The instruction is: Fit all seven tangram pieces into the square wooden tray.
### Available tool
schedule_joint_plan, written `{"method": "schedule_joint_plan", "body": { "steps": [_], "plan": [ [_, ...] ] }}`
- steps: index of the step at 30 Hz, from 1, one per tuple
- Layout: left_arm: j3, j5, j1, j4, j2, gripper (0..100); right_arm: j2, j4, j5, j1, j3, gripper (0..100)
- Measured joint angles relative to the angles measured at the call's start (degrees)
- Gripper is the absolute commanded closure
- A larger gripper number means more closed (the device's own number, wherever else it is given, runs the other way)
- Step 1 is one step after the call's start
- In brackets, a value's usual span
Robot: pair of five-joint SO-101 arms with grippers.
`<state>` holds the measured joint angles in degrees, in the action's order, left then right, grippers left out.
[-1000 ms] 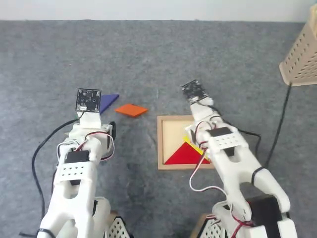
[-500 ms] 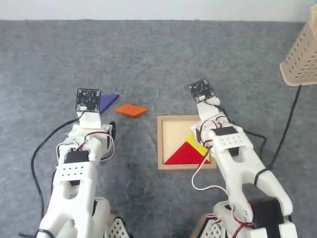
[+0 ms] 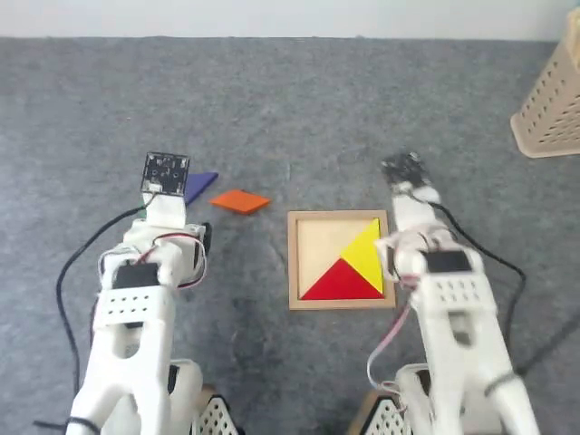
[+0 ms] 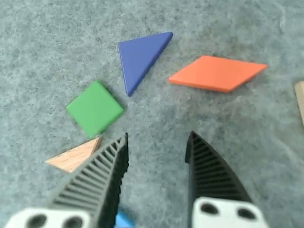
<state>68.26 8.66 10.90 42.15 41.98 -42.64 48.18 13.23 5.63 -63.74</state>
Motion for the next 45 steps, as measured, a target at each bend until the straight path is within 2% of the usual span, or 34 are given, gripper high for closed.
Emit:
{"method": "schedule_joint_plan", "body": {
  "steps": [3, 9, 15, 19, 23, 27, 36, 45],
  "plan": [
    [-5.27, 3.52, -0.88, 7.47, 0.0, 81, -10.2, 1.05, 1.85, -2.81, -8.09, 99.1],
    [-18.37, 4.57, -1.14, 20.92, -2.2, 78, -27.34, 5.45, 8.18, -6.42, -21.98, 99.1],
    [-37.36, 4.57, 1.58, 32.26, -21.89, 76, -41.58, 11.78, 8.35, -12.57, -29.36, 99.1],
    [-50.9, 4.48, 4.22, 36.84, -36.66, 76, -50.55, 15.56, 8.35, -14.77, -31.74, 99.1],
    [-61.45, 6.15, 3.6, 39.03, -46.95, 76, -59.08, 20.4, 8.44, -14.68, -31.74, 99.1],
    [-70.07, 12.66, 1.05, 39.38, -54.77, 76, -60.57, 21.63, 8.44, -14.86, -31.65, 99.1],
    [-76.75, 40.88, -10.02, 40.62, -62.59, 76, -60.57, 21.63, 8.44, -14.77, -31.65, 99.0],
    [-76.84, 53.27, -10.81, 36.4, -72.62, 76, -60.57, 21.63, 8.44, -14.77, -31.65, 99.0]
  ]
}}
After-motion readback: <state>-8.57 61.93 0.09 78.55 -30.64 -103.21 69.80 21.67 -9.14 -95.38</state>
